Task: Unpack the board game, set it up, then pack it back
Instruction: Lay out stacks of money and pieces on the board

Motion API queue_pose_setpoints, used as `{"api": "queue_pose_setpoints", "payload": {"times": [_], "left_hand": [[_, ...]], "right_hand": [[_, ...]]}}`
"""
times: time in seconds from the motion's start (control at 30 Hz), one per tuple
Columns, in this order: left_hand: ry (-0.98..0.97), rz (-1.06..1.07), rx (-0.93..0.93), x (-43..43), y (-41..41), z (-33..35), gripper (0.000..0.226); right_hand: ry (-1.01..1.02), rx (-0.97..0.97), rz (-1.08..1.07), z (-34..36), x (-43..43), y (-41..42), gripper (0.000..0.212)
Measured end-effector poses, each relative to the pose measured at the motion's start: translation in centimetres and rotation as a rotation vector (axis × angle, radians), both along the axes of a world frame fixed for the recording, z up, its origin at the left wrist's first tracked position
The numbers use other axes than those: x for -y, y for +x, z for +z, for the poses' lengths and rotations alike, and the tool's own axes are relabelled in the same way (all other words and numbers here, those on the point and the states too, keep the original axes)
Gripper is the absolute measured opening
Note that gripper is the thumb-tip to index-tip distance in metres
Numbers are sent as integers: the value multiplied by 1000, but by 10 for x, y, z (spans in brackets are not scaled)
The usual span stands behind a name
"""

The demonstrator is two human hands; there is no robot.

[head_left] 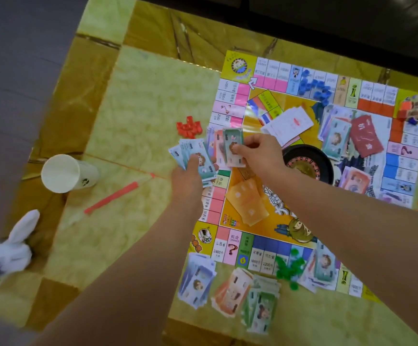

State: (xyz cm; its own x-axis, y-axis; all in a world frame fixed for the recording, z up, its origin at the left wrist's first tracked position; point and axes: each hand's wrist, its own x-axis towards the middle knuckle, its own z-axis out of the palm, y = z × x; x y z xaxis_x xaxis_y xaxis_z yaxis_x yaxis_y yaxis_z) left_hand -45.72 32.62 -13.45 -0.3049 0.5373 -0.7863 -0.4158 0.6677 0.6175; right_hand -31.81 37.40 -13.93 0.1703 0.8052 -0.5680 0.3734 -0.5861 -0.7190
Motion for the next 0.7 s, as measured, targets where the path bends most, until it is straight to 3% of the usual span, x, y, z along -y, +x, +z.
{"api": "queue_pose_setpoints", "payload": {"times": [0.2, 0.33, 0.4, 0.47, 0.57, 0.7], "left_hand": [[31, -60, 141, -11, -12, -3, 34], [35, -125, 157, -14, -11, 2, 29], [53, -155, 160, -15, -10, 7, 28], [63, -194, 211, -14, -3, 15, 29], [17, -360, 175, -8, 14, 25, 25], [-9, -744, -29, 3, 45, 37, 14]], "right_hand": [[11, 242, 11, -23, -13, -16, 23], [50, 277, 40, -21, -12, -17, 44], [119, 202, 43, -14, -10, -16, 41], [149, 34, 82, 1, -6, -11, 26], [9, -302, 193, 23, 0, 1, 23], [-108, -303, 349, 32, 13, 28, 39]]}}
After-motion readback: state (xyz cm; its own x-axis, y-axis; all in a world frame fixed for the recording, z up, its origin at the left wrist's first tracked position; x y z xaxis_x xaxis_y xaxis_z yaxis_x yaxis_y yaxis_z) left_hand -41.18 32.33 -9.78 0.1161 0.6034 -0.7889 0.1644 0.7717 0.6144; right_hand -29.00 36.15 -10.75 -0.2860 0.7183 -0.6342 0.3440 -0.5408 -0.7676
